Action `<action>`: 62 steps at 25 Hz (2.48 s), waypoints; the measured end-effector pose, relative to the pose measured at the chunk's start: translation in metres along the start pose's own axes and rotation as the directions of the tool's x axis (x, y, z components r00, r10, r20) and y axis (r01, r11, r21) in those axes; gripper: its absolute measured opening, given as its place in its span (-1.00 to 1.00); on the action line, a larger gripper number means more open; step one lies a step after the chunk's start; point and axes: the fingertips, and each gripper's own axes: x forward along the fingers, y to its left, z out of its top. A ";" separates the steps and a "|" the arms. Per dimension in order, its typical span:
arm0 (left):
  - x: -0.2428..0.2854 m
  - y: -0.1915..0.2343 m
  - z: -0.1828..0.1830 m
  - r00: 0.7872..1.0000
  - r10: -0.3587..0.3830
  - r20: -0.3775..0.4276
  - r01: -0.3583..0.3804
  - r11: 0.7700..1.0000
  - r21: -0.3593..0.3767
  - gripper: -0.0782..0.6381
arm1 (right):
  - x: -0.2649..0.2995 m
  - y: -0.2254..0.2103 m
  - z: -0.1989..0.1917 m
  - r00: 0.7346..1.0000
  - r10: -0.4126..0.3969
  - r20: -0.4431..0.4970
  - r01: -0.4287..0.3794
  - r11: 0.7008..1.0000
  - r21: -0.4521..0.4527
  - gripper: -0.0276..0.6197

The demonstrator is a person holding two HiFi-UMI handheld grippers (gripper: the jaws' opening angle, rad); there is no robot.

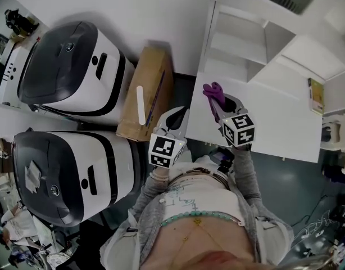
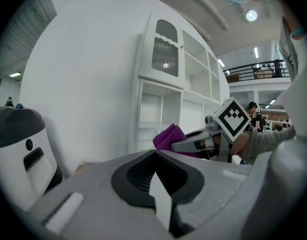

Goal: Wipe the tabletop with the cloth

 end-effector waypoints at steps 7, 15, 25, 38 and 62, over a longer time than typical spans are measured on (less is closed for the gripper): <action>-0.001 0.030 -0.018 0.999 -0.012 -0.044 0.011 1.000 -0.017 -0.78 | 0.037 -0.020 -0.023 0.998 -0.011 -0.056 0.015 0.997 0.074 -0.63; -0.010 0.057 -0.028 0.998 0.007 -0.069 -0.009 1.000 -0.023 -0.78 | 0.094 -0.055 -0.039 0.995 -0.013 -0.102 0.027 0.990 0.138 -0.63; -0.021 0.086 -0.038 0.992 0.094 -0.089 -0.101 0.992 -0.079 -0.78 | 0.169 -0.076 -0.090 0.960 -0.033 -0.279 0.092 0.975 0.201 -0.63; -0.022 0.101 -0.053 0.985 0.121 -0.122 -0.136 0.983 -0.125 -0.78 | 0.215 -0.105 -0.130 0.898 -0.125 -0.421 0.212 0.963 0.167 -0.64; -0.012 0.069 -0.060 0.988 0.045 -0.146 -0.060 0.993 -0.098 -0.78 | 0.218 -0.115 -0.147 0.886 -0.092 -0.454 0.090 0.996 -0.026 -0.62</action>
